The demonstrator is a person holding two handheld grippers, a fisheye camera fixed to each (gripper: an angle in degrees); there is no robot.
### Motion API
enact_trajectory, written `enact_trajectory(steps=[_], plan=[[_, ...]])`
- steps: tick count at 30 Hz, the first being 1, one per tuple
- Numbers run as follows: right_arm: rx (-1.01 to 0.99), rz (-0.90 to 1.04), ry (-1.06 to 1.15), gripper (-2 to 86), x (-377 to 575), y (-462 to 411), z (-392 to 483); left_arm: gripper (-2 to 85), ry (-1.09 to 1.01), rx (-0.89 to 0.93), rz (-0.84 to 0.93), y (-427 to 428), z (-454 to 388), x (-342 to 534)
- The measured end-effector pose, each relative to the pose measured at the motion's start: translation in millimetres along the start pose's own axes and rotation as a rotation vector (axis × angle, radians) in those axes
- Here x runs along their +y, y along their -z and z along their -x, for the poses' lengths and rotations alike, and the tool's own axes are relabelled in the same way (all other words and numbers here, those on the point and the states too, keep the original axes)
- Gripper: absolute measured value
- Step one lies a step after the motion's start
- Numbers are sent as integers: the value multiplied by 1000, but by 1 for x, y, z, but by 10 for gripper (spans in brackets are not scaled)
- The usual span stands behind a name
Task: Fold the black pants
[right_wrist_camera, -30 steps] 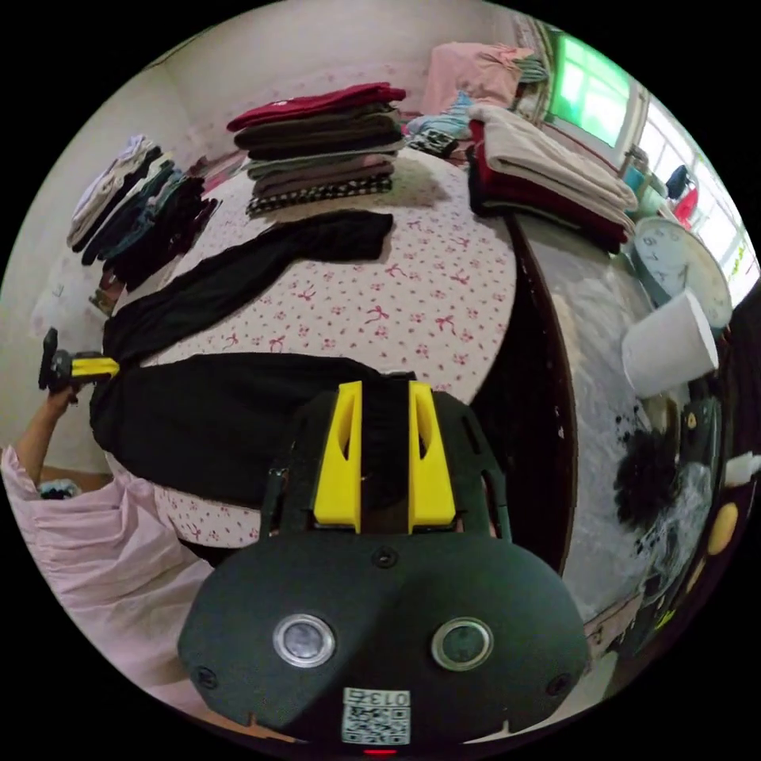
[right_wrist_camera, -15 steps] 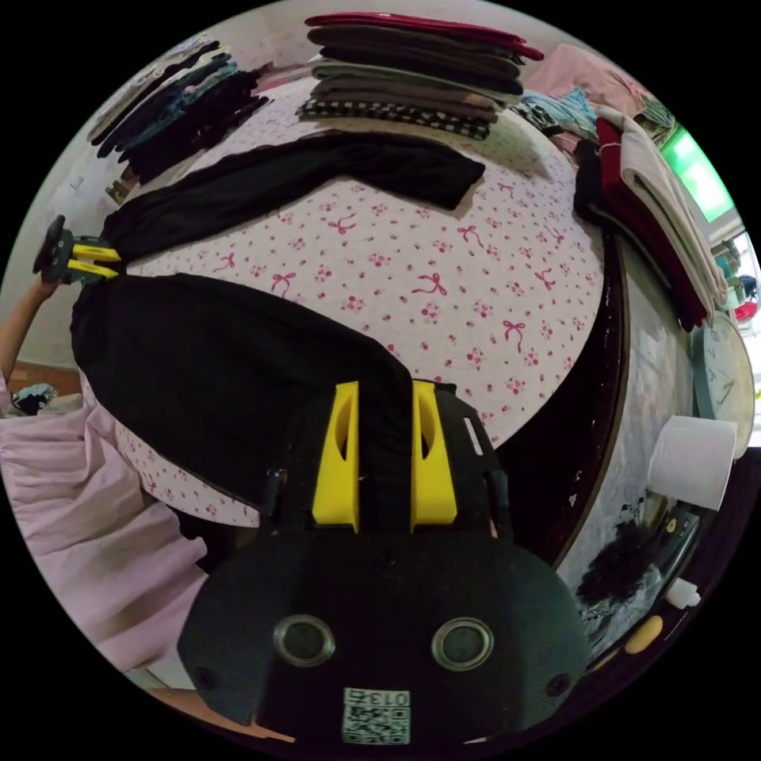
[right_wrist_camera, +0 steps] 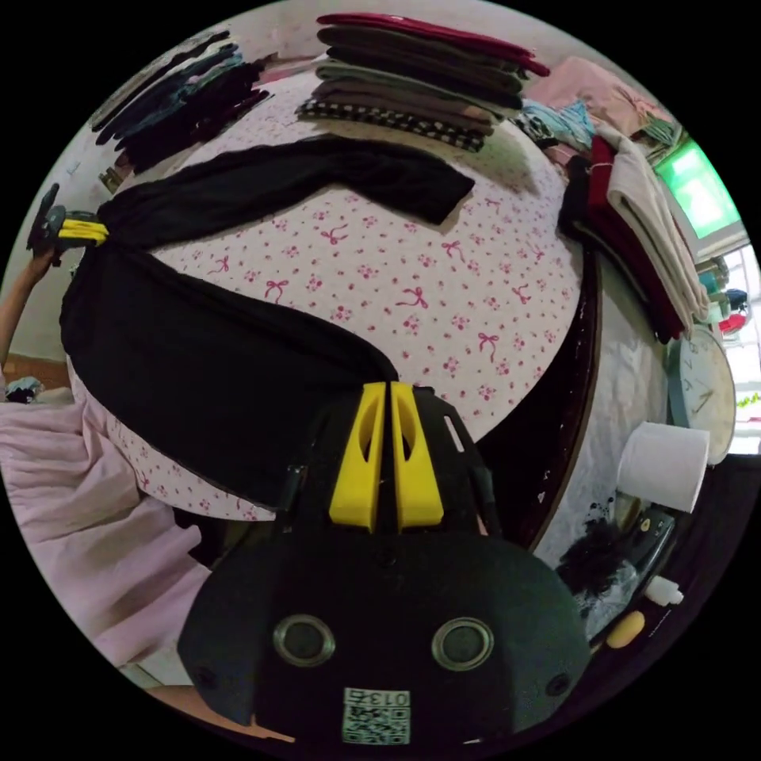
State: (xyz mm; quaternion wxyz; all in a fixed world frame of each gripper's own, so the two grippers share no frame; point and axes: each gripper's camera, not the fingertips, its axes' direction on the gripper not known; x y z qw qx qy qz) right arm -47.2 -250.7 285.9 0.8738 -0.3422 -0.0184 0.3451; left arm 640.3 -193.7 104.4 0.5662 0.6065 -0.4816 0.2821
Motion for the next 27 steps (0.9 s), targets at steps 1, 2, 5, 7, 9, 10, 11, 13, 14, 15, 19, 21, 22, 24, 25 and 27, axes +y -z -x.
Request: enact_trajectory(steps=[1,2,5,7,9,10,11,13,14,15,19,21,22,24,25,27], plan=[[-6,-17,-10,21,2,3,-3,4,95,7,-77,12,18,11],[-23,-63,-42,24,5,9,-11,5,192,10,-146,19,36,21],[-65,-167,-151,41,5,9,-29,11,322,77,-111,-8,60,27],[-41,-147,-217,62,0,-2,-36,19,362,80,-10,-32,64,26],[-44,-121,-298,75,3,-9,-49,31,433,65,0,-36,67,36],[-43,-168,-351,79,14,-2,-56,41,494,65,-66,-27,69,49],[-34,-194,-377,80,20,3,-60,50,543,61,-128,-15,70,64],[-16,-268,-458,83,52,14,-71,59,549,59,-190,2,62,83],[-25,-276,-469,84,60,14,-73,65,500,63,-210,10,49,91],[-57,-280,-495,88,76,12,-77,68,462,70,-209,13,41,94],[-152,-269,-595,96,119,-9,-82,90,180,68,-84,9,-38,102],[-223,-269,-645,103,137,-27,-81,105,111,75,-65,3,-69,108],[-248,-264,-658,105,141,-35,-80,111,79,74,-42,-2,-85,110],[-251,-263,-665,104,140,-44,-80,113,55,59,-18,-13,-101,113],[-253,-261,-666,104,139,-47,-80,105,40,53,4,-20,-106,112],[-279,-240,-659,82,130,-59,-82,69,30,37,39,-32,-106,109]])
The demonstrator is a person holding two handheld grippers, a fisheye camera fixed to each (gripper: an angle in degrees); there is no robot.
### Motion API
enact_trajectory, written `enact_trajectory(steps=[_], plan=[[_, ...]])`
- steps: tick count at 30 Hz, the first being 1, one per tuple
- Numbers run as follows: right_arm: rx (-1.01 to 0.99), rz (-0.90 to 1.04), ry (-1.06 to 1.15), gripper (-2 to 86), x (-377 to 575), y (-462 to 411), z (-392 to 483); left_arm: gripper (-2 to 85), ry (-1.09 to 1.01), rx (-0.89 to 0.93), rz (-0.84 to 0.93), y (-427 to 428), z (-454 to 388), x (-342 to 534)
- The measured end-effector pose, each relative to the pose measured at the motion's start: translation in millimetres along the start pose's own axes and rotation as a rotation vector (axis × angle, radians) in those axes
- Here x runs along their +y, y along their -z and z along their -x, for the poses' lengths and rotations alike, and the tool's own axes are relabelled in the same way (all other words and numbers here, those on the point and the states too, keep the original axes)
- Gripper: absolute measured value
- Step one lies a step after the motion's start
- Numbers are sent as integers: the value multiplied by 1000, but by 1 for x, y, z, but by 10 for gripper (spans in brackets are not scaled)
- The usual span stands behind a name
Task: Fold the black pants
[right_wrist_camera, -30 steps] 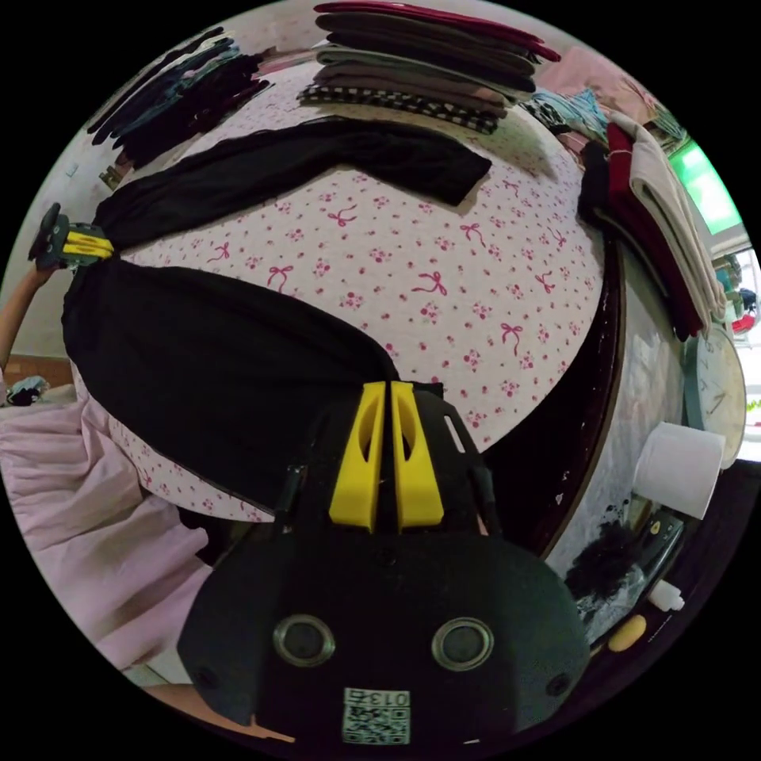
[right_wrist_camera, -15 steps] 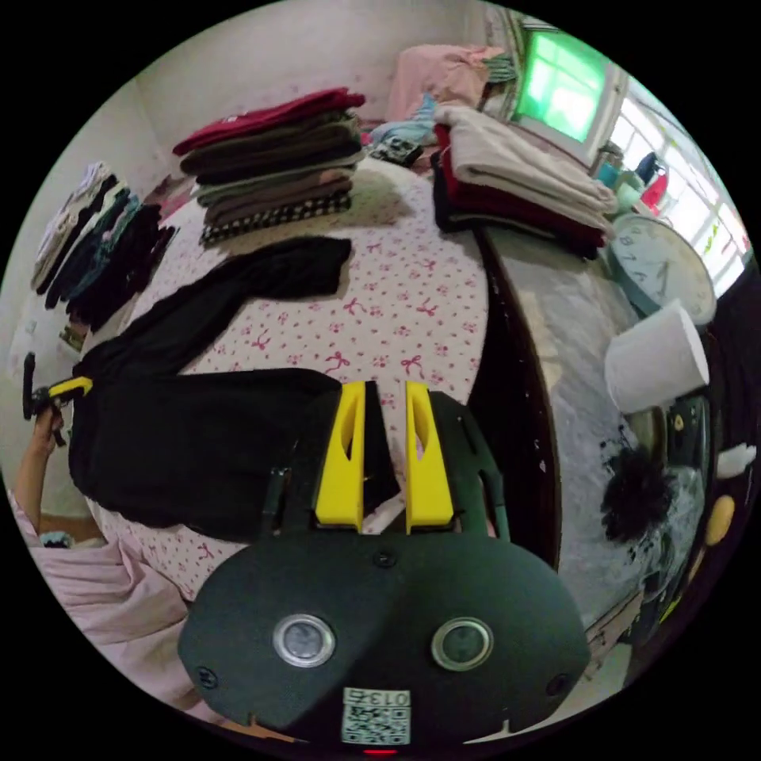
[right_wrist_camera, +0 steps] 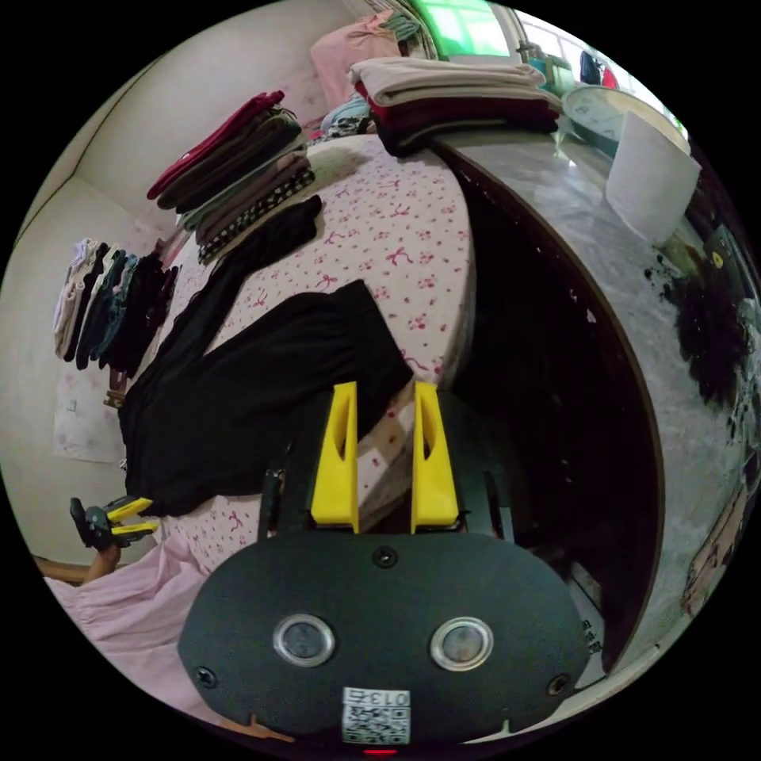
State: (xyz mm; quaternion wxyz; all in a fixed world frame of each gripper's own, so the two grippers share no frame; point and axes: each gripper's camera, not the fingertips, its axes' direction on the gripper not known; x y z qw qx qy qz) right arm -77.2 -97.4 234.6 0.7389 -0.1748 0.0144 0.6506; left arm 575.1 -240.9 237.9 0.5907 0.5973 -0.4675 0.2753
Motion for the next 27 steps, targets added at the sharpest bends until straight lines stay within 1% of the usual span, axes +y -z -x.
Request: enact_trajectory(steps=[1,3,5,6,9,11,12,14,15,17,18,20,23,27], plan=[[21,-10,12,68,-3,-3,2,26,-3,-12,31,-8,3,-3],[62,24,32,54,-10,-9,6,15,-20,-30,53,-14,10,-8],[95,57,69,47,-17,-9,10,9,-11,20,71,-11,23,-11],[119,35,98,46,-19,-4,13,8,-13,35,66,-8,25,-11],[147,-6,113,54,-23,7,10,7,33,131,16,6,36,-5],[162,-1,89,70,-24,2,2,10,100,170,7,-3,48,2],[143,14,96,87,-25,-6,-2,11,128,173,1,-7,51,4],[117,66,72,98,-30,-14,-8,20,215,265,-54,-6,68,17],[110,47,69,99,-33,-10,-8,21,231,287,-76,-3,72,21],[122,-40,68,99,-37,5,-6,26,278,337,-178,18,95,41],[123,-88,68,99,-43,13,-4,27,295,331,-208,24,102,47],[79,-133,90,99,-57,18,4,33,407,228,-268,40,141,65],[14,-139,163,101,-91,1,32,50,536,99,-251,45,194,67],[-33,-101,245,112,-151,-48,82,58,579,17,-217,41,246,39]])
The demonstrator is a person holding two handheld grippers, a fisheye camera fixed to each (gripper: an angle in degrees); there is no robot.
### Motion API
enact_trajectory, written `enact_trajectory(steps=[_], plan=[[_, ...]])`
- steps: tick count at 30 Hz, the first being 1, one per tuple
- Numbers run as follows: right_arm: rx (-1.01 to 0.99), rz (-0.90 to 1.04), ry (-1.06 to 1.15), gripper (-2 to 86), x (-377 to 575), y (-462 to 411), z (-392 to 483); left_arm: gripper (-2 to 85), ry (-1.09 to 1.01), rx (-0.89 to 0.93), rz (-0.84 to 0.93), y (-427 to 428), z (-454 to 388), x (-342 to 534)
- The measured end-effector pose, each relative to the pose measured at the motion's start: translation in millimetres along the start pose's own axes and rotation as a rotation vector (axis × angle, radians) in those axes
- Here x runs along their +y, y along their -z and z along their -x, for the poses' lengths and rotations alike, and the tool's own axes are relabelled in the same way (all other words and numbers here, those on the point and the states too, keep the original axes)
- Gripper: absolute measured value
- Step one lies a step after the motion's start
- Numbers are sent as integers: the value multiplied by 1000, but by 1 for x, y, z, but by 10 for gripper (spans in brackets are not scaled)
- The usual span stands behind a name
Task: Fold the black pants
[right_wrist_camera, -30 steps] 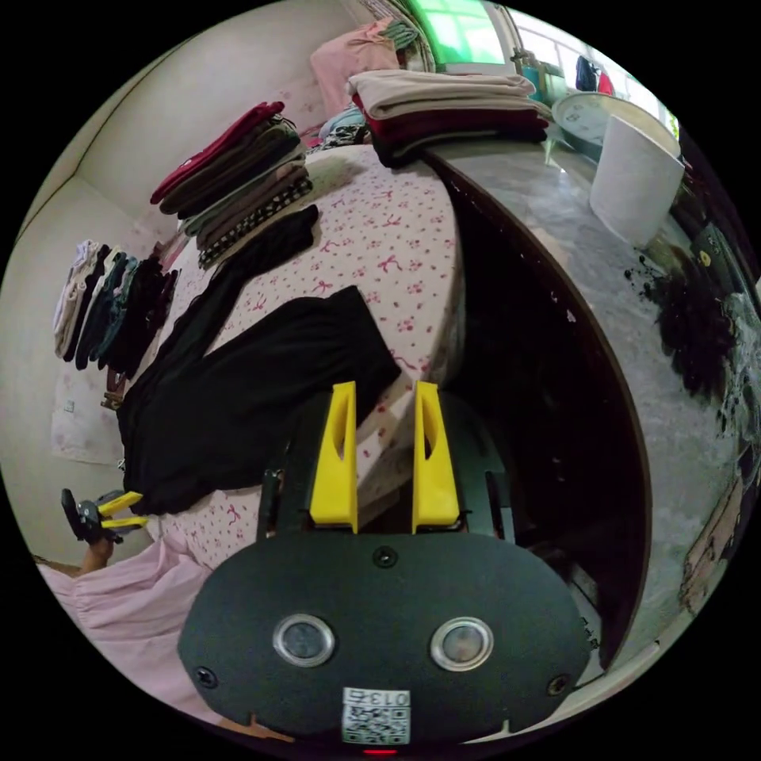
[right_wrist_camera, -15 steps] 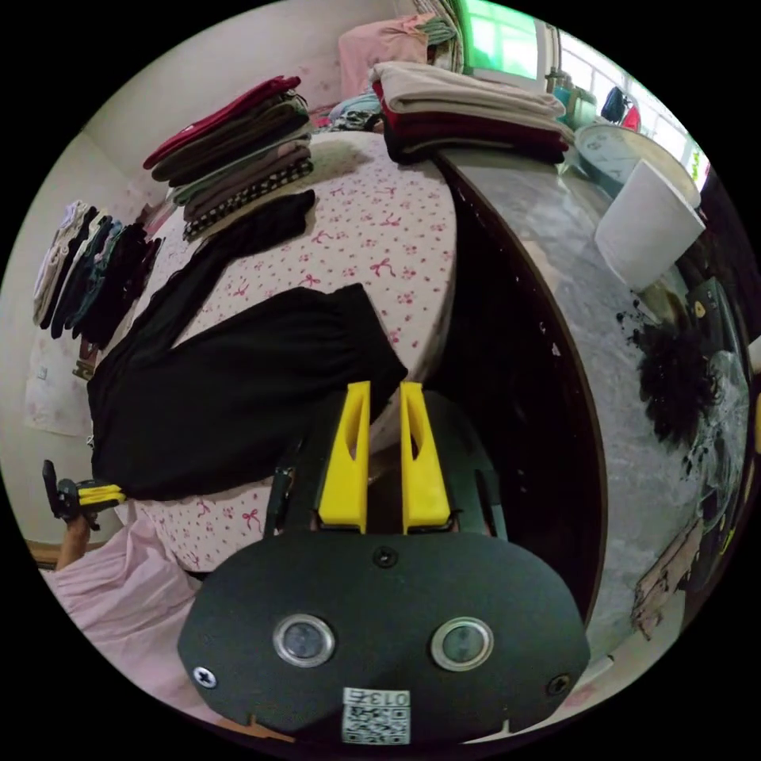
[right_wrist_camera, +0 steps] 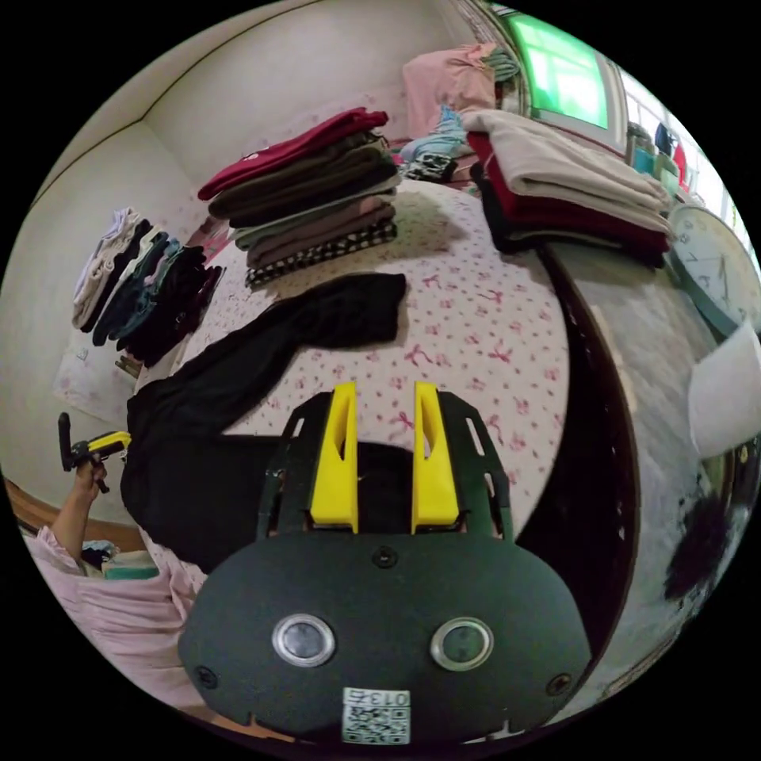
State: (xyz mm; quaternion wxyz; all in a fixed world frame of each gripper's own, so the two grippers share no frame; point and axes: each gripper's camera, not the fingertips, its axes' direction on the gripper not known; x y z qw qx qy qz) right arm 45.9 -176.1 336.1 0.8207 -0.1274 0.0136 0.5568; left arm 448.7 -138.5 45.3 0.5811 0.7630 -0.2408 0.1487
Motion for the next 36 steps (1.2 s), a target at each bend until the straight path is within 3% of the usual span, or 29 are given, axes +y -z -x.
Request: enact_trajectory(steps=[5,10,16,20,23,26,29,36], plan=[[-15,18,-10,128,-66,-62,21,59,-45,-87,85,-32,13,-65],[-41,117,-19,72,-114,-111,41,52,-104,-109,151,-59,10,-94],[81,87,143,68,-157,-87,65,22,-132,-136,164,-74,12,-109],[115,117,133,73,-177,-81,51,19,-91,-99,144,-79,28,-120],[110,270,78,77,-185,-108,38,31,-40,-42,143,-74,45,-120],[137,210,81,84,-193,-102,48,44,10,-104,117,-54,68,-108],[182,138,207,92,-209,-99,86,53,55,-211,136,-41,95,-96],[182,210,615,106,-261,-158,211,63,-28,-333,227,-39,113,-106]])
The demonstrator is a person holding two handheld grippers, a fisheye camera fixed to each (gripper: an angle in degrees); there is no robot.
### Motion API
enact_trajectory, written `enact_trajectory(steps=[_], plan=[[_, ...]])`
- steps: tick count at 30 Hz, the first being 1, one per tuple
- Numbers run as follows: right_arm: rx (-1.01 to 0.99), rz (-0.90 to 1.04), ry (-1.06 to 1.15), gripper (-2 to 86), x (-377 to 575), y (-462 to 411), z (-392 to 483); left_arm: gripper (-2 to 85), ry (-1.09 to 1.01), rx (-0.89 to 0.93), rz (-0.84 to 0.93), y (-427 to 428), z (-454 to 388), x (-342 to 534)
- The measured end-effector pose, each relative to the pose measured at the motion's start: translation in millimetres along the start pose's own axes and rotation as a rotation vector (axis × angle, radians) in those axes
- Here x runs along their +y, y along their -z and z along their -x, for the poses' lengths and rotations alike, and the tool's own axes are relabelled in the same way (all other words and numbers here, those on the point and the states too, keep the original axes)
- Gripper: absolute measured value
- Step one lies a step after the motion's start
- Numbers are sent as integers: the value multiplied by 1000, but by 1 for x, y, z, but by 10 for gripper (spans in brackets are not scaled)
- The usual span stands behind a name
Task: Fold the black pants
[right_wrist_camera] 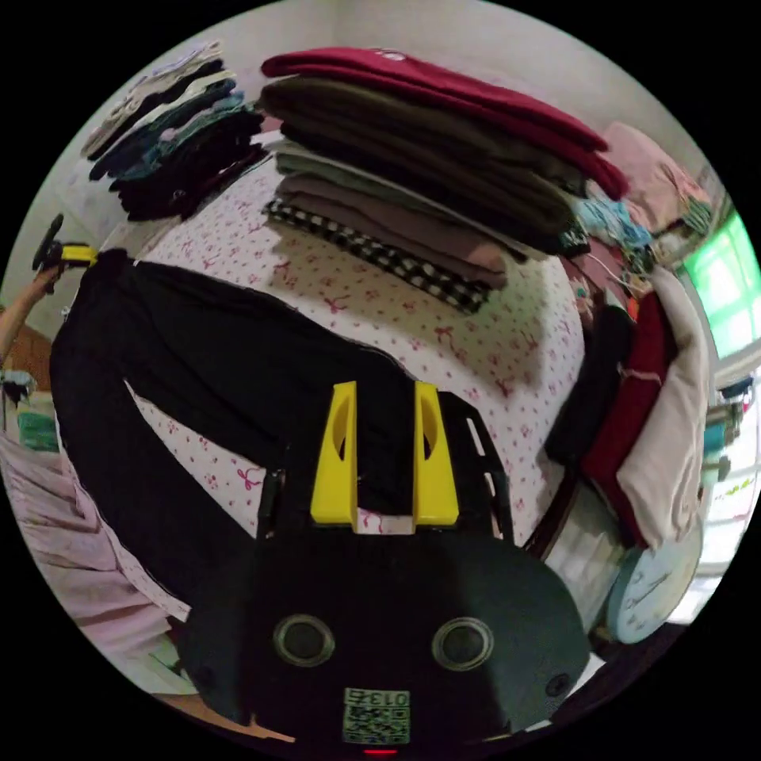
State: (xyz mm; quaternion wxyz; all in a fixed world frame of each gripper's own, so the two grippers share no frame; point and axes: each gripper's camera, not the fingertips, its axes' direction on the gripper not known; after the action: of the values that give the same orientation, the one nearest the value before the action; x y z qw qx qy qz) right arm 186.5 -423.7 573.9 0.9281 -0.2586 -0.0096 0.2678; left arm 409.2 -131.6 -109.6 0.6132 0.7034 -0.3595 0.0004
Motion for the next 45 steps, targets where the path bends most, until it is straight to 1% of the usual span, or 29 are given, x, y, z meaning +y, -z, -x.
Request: enact_trajectory(steps=[1,4,7,8,10,12,14,15,16,18,20,22,24,25,28,31,33,35,37,39,41,42,43,44,45], plan=[[-2,15,28,106,-9,-3,5,65,-37,-27,15,-1,-2,-4],[11,80,215,109,-49,-20,36,78,-94,-77,86,-8,0,-11],[23,122,289,110,-66,-28,50,90,-100,-48,95,-11,10,-12],[13,163,307,105,-73,-32,54,94,-118,-35,106,-12,11,-13],[10,225,317,89,-84,-40,59,98,-161,-32,121,-15,8,-16],[-42,238,293,66,-91,-39,58,96,-202,-17,150,-19,4,-20],[-119,278,252,35,-97,-39,58,56,-223,26,233,-32,1,-26],[-85,297,231,26,-100,-38,60,41,-226,46,252,-34,0,-27],[-50,308,256,19,-100,-36,67,22,-220,66,252,-31,0,-29],[1,282,257,12,-101,-24,74,13,-233,29,235,-20,-1,-26],[55,202,232,9,-100,-5,75,9,-167,0,159,-3,12,-17],[86,121,167,7,-98,10,72,8,-62,36,96,3,28,-8],[114,109,123,7,-97,8,72,10,18,44,84,-2,35,0],[129,117,100,7,-97,6,73,13,53,55,105,-9,34,3],[211,193,-73,9,-89,-8,68,27,98,44,110,-12,26,13],[219,147,-160,6,-69,8,63,70,140,19,70,5,27,29],[165,41,-212,3,-38,35,61,90,215,20,-4,22,33,48],[99,-29,-238,3,-12,53,64,94,313,37,-124,44,34,78],[22,-105,-249,3,14,69,72,83,314,39,-200,60,19,98],[-58,-180,-226,3,47,86,97,78,285,-35,-230,74,-6,114],[-112,-193,-183,3,67,93,123,71,310,-145,-266,87,-33,139],[-136,-192,-158,3,79,97,142,69,336,-159,-282,90,-36,146],[-149,-180,-135,3,90,99,161,61,405,-165,-303,92,-37,163],[-154,-171,-120,3,95,100,170,49,487,-145,-292,93,-33,179],[-167,-157,-104,3,105,102,187,43,526,-119,-285,93,-30,188]])
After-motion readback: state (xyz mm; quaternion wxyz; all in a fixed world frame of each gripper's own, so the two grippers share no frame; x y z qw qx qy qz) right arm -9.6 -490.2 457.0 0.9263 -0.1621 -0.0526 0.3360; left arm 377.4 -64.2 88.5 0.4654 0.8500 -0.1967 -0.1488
